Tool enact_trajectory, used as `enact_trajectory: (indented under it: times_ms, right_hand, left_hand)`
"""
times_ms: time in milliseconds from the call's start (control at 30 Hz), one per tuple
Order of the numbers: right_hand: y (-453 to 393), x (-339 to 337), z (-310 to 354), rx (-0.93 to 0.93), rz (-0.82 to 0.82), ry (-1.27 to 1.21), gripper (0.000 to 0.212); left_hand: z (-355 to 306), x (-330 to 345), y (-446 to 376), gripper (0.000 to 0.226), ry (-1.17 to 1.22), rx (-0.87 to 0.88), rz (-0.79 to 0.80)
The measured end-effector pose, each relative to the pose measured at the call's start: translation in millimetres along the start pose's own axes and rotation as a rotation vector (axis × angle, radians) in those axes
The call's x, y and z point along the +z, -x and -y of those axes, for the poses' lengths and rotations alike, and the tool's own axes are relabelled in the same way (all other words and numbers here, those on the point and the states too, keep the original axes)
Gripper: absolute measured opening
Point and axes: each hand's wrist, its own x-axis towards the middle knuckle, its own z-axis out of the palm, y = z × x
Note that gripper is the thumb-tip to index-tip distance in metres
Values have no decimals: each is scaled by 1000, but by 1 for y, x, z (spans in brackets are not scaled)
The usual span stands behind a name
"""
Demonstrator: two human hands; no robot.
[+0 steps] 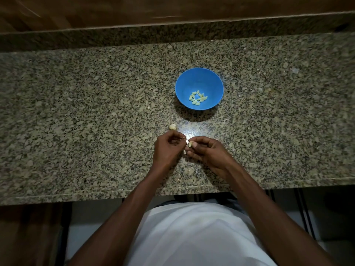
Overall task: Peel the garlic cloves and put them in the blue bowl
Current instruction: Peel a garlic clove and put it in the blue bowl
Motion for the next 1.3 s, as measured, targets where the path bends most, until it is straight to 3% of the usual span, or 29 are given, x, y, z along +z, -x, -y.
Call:
enact_trajectory:
  times_ms: [267, 433, 700, 933, 1300]
  right_hand:
    - [-5, -5, 10, -24, -49, 155, 22]
    - [-4, -9, 13, -84, -97, 191, 25]
    - [-2, -15, 16, -139, -126, 266, 16]
    - [3, -12, 19, -137, -53, 238, 26]
    - [3, -11, 9, -241, -89, 412, 15]
  left_hand:
    - [5, -3, 7, 16, -33, -5, 22]
    - [3, 2, 11, 13, 10, -10, -46]
    - [-9, 3, 11, 18, -45, 96, 90]
    - [-11, 10, 9, 15, 32, 7, 31]
    - [-2, 8, 12, 8, 101, -119, 73]
